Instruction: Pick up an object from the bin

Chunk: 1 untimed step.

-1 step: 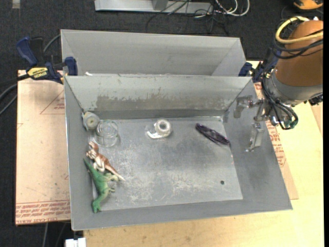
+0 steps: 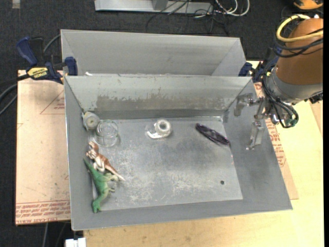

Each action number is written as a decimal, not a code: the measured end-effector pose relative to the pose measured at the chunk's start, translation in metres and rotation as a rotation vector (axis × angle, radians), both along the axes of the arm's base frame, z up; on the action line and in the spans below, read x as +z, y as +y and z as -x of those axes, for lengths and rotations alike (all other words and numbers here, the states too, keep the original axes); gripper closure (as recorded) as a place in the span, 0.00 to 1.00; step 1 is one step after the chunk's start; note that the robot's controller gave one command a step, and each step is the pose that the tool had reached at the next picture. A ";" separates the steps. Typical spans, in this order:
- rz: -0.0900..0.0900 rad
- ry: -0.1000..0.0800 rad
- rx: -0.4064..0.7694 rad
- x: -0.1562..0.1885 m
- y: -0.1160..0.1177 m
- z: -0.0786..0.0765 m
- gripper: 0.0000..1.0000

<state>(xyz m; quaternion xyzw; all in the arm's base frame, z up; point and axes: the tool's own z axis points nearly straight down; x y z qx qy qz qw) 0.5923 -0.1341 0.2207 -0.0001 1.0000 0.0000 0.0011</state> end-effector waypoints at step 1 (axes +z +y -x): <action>-0.001 0.001 -0.174 -0.066 0.029 -0.025 0.00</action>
Offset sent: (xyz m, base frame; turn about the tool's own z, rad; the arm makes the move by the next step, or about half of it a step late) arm 0.0311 0.0323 -0.0875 0.1562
